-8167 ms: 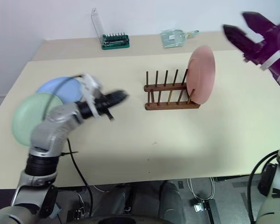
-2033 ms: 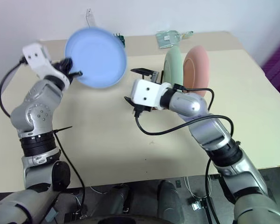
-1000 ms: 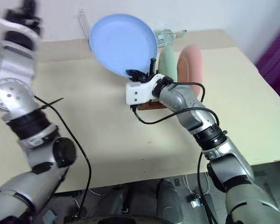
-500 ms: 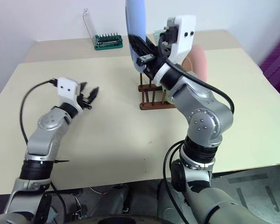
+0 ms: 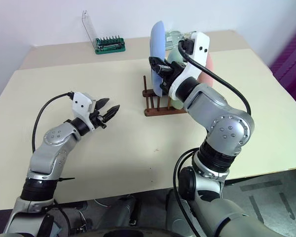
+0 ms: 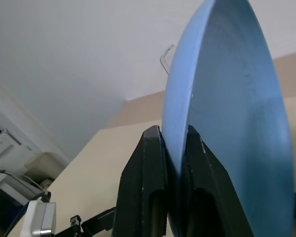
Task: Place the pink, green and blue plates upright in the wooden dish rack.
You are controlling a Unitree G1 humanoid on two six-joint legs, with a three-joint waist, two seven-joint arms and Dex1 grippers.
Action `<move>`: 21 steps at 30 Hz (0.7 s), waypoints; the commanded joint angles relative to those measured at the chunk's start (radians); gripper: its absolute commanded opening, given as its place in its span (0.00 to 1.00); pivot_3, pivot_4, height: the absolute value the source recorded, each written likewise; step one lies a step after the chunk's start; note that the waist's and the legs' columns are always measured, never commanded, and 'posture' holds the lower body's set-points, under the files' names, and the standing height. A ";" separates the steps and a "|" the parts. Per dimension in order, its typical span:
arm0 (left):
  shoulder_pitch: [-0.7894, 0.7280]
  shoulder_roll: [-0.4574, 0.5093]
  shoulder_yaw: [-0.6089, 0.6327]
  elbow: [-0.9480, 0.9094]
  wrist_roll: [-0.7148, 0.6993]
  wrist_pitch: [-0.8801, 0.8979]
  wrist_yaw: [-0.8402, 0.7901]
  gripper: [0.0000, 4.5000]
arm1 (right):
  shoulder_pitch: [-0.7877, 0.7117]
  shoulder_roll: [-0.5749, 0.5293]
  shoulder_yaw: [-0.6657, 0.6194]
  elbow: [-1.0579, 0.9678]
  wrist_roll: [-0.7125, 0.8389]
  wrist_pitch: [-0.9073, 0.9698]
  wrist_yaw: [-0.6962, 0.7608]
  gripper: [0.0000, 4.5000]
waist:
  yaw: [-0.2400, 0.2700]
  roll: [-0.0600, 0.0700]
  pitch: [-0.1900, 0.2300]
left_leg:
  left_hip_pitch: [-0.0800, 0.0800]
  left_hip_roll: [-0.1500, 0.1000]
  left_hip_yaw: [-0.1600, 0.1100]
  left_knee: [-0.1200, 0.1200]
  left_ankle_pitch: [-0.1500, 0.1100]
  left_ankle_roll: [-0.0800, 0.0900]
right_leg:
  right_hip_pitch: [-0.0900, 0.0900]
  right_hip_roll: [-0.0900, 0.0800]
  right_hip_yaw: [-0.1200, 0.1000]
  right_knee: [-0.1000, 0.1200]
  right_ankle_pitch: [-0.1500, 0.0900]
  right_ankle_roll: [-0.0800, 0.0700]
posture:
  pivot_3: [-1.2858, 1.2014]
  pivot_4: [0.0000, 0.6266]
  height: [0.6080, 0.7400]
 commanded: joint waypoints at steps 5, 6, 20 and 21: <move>0.008 -0.001 0.003 -0.061 0.001 0.017 0.000 0.56 | -0.033 -0.059 0.053 -0.019 0.032 -0.034 0.018 0.00 | -0.003 0.000 0.000 | 0.000 0.000 0.001 0.000 0.000 0.000 | -0.001 0.000 0.000 0.000 0.000 0.000 | 0.52 0.24 0.96; 0.009 -0.001 0.004 -0.063 0.001 0.018 0.000 0.56 | -0.040 -0.066 0.056 -0.027 0.038 -0.036 0.018 0.00 | -0.002 0.000 0.000 | 0.000 0.000 0.001 0.000 0.000 0.000 | -0.001 0.000 0.000 0.000 0.000 0.000 | 0.52 0.24 0.96; 0.001 -0.002 -0.004 -0.067 0.004 0.033 -0.006 0.56 | -0.029 -0.089 0.095 -0.041 0.151 -0.024 -0.028 0.00 | 0.002 0.000 0.000 | 0.000 0.000 0.001 0.000 0.000 0.000 | 0.000 0.000 0.000 0.000 0.000 0.000 | 0.52 0.24 0.96; 0.002 -0.003 -0.004 -0.068 0.004 0.034 -0.005 0.56 | -0.017 -0.089 0.098 -0.036 0.153 -0.027 -0.031 0.00 | 0.002 0.000 0.000 | 0.000 0.000 0.001 0.000 0.000 0.000 | 0.000 0.000 0.000 0.000 0.000 0.000 | 0.52 0.24 0.96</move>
